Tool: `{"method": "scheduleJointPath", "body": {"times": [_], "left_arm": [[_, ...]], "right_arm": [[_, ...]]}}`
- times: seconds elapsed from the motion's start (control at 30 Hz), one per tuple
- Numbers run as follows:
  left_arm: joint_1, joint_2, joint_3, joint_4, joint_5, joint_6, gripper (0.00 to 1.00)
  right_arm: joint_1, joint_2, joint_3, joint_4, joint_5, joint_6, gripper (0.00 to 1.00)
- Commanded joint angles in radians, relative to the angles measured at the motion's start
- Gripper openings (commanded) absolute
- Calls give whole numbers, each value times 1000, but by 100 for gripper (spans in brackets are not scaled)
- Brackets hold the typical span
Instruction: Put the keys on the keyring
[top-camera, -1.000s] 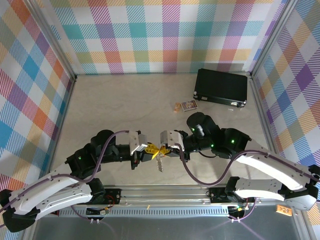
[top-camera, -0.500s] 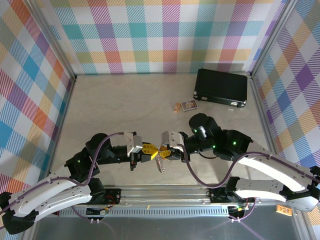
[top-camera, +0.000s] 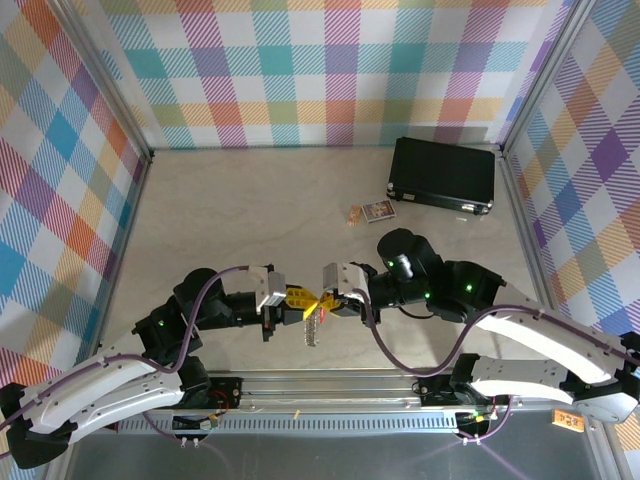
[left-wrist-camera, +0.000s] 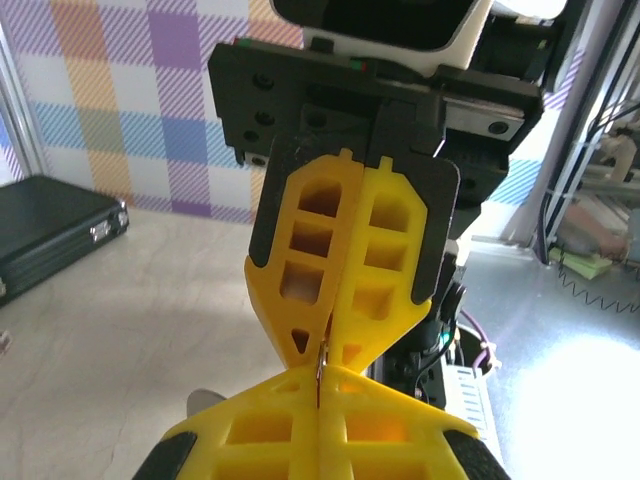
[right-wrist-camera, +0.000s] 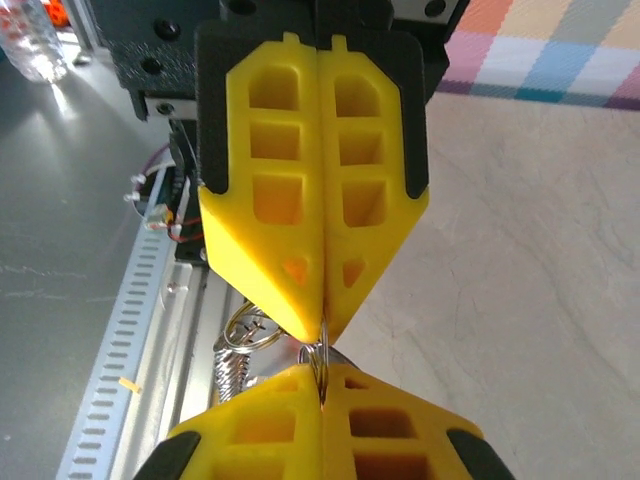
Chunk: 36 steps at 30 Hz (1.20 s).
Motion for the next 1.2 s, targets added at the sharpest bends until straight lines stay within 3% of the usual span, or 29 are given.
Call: {"method": "scheduleJointPath", "body": {"times": [0.0, 0.27, 0.4, 0.47, 0.7, 0.87, 1.07, 1.17], "left_arm": [[-2, 27, 51, -87, -55, 18, 12], [-4, 89, 115, -200, -68, 53, 13], [-4, 107, 130, -224, -54, 58, 7], [-4, 109, 131, -224, -45, 58, 1], [-4, 37, 75, -125, -48, 20, 0], [-4, -21, 30, 3, -26, -24, 0], [-4, -23, 11, 90, 28, -47, 0], [-4, -21, 7, 117, 47, -49, 0]], "right_arm": [[6, 28, 50, -51, 40, -59, 0], [11, 34, 61, -71, 30, -82, 0], [12, 38, 58, -70, 17, -83, 0], [13, 38, 55, -69, 15, -83, 0], [14, -10, 19, -12, -12, -49, 0], [13, -92, -63, 123, -35, 15, 21], [14, -103, -84, 178, -43, 55, 23], [13, -96, -77, 178, -27, 65, 29]]}}
